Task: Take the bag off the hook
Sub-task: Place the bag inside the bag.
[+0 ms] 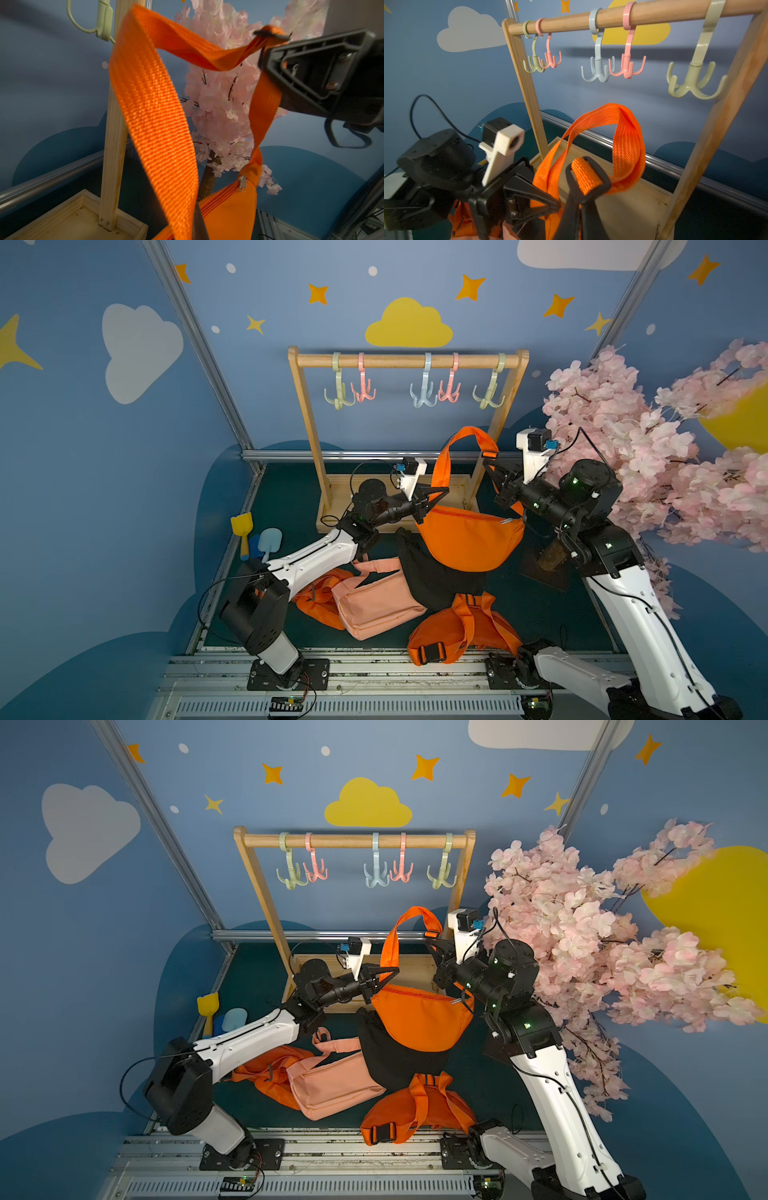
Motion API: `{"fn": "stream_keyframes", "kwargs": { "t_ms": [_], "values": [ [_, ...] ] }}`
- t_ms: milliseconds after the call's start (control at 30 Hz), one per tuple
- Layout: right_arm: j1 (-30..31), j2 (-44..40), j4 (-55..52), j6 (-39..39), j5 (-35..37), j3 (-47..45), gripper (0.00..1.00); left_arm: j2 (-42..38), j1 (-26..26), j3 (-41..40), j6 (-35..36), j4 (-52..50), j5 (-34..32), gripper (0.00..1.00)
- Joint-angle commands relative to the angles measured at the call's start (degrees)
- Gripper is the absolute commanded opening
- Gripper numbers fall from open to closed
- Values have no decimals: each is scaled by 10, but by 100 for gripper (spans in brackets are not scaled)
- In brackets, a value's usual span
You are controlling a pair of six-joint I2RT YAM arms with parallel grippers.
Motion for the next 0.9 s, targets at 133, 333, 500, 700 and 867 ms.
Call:
{"fn": "stream_keyframes", "kwargs": {
  "t_ms": [133,333,500,700,867],
  "values": [
    [5,-25,-67,22,48,-63,0,-76,-23,-53,25,-127,2,4],
    [5,-1,-91,44,82,-109,0,-84,-24,-103,0,-140,-24,11],
    [6,33,-99,50,93,-129,0,-81,-23,-115,7,-166,-34,26],
    [6,45,-102,53,97,-139,1,-88,-20,-119,24,-188,-50,72],
    [6,32,-105,53,106,-147,18,-118,-18,-155,58,-163,-78,88]
  ]
}}
